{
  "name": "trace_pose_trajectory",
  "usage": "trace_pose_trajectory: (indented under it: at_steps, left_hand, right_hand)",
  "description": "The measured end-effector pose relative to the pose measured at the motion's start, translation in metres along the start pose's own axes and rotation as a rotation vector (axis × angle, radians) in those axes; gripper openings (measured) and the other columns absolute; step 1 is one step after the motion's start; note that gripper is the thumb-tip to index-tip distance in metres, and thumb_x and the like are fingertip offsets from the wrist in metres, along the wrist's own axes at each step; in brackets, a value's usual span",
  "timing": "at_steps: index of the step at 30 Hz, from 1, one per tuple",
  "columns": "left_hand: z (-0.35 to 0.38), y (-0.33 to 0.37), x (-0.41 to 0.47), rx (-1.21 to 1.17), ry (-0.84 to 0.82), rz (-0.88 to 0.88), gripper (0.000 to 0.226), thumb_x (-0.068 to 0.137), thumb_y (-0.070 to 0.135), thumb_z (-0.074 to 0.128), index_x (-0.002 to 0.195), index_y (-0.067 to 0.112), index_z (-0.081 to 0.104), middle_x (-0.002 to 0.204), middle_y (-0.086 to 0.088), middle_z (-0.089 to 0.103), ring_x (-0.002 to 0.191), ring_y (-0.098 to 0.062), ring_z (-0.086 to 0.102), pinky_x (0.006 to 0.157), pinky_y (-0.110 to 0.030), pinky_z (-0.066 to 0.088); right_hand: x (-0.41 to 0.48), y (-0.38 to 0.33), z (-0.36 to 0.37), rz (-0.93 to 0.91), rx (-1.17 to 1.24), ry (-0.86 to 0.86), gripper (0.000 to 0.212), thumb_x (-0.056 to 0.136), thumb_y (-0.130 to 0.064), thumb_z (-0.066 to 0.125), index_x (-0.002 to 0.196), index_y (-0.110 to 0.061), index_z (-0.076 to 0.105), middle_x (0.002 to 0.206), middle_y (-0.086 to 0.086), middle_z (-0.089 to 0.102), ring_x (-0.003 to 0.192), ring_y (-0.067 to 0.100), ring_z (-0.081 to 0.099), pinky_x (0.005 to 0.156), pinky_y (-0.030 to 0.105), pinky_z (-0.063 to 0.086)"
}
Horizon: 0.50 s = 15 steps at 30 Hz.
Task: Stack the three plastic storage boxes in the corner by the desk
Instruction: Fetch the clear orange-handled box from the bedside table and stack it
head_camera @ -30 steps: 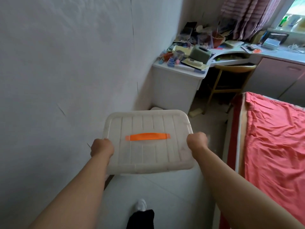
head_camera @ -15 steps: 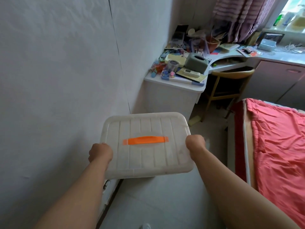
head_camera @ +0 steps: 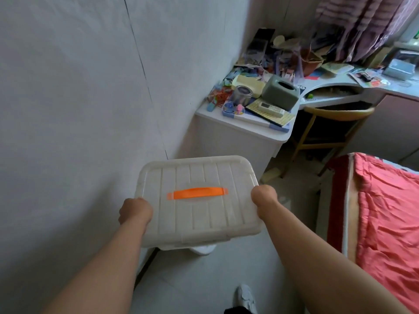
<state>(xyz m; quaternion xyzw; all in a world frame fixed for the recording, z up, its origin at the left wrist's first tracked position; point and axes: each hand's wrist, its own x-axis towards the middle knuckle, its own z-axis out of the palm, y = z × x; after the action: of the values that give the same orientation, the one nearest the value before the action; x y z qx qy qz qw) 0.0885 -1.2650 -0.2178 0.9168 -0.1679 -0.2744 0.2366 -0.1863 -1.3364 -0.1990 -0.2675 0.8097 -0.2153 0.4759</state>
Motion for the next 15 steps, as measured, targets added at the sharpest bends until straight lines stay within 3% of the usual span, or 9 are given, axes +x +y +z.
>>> trace_pose_trajectory:
  at_steps: [3,6,10,15]
  left_hand:
    - [0.024,0.015,-0.003,-0.022,0.025,-0.084,0.045,0.096,0.021,0.040,0.122,-0.013,0.054,0.130,-0.033,0.056,0.120,-0.046,0.054,0.098,-0.045,0.045]
    - [0.051,0.026,-0.012,-0.071,0.070,-0.159,0.044,0.097,0.020,0.039,0.129,-0.010,0.045,0.137,-0.031,0.049,0.126,-0.046,0.049,0.102,-0.046,0.041]
    - [0.085,0.028,-0.019,-0.123,0.116,-0.225,0.043,0.098,0.019,0.040,0.133,-0.006,0.044,0.140,-0.028,0.047,0.128,-0.045,0.047,0.105,-0.046,0.039]
    - [0.121,0.016,-0.012,-0.116,0.143,-0.314,0.042,0.098,0.018,0.039,0.131,-0.007,0.048,0.139,-0.027,0.050,0.129,-0.042,0.048,0.106,-0.043,0.040]
  right_hand:
    - [0.039,-0.017,0.000,-0.007,-0.011,-0.062,0.042,0.094,-0.012,0.035,0.129,0.003,0.052,0.084,0.006,0.047,0.102,0.028,0.051,0.099,0.038,0.045]
    - [0.069,-0.033,-0.003,-0.005,-0.014,-0.028,0.033,0.090,-0.013,0.039,0.112,0.003,0.058,0.102,0.014,0.054,0.114,0.038,0.056,0.100,0.047,0.047]
    - [0.107,-0.046,0.001,-0.104,-0.086,-0.055,0.040,0.082,-0.011,0.045,0.119,-0.001,0.055,0.120,0.020,0.060,0.111,0.040,0.057,0.097,0.049,0.048]
    - [0.141,-0.052,0.017,-0.222,-0.184,-0.097,0.045,0.080,-0.011,0.043,0.124,-0.012,0.049,0.125,0.015,0.055,0.115,0.038,0.053,0.101,0.050,0.046]
